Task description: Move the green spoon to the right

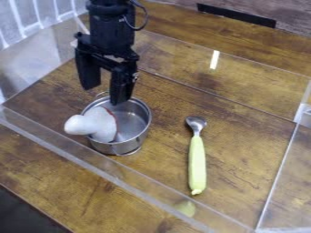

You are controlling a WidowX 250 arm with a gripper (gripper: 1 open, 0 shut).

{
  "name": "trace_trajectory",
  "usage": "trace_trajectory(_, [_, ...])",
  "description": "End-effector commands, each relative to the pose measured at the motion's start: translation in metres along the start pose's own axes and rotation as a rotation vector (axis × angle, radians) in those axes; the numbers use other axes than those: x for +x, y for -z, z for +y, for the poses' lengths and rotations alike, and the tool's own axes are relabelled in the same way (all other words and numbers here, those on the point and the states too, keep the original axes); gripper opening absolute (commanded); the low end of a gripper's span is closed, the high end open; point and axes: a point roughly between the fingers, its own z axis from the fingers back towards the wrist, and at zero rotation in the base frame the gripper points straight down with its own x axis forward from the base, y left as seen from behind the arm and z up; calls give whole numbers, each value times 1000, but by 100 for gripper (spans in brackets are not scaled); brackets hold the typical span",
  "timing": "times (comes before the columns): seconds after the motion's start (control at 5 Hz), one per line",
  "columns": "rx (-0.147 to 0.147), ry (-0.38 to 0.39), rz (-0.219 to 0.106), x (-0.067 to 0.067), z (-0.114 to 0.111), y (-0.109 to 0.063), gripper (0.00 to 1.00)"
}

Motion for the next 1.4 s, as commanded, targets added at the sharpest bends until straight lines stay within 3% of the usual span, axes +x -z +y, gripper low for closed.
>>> trace_trajectory(0.0, [21,93,-60,15,-2,-16,100])
trace_trajectory(0.4, [5,0,-67,5,6,-33,100])
trace_trajectory(0.8, [-10,-65,-77,20,26,-31,100])
trace_trajectory(1.2, [-32,-3,-6,22,2,-10,100])
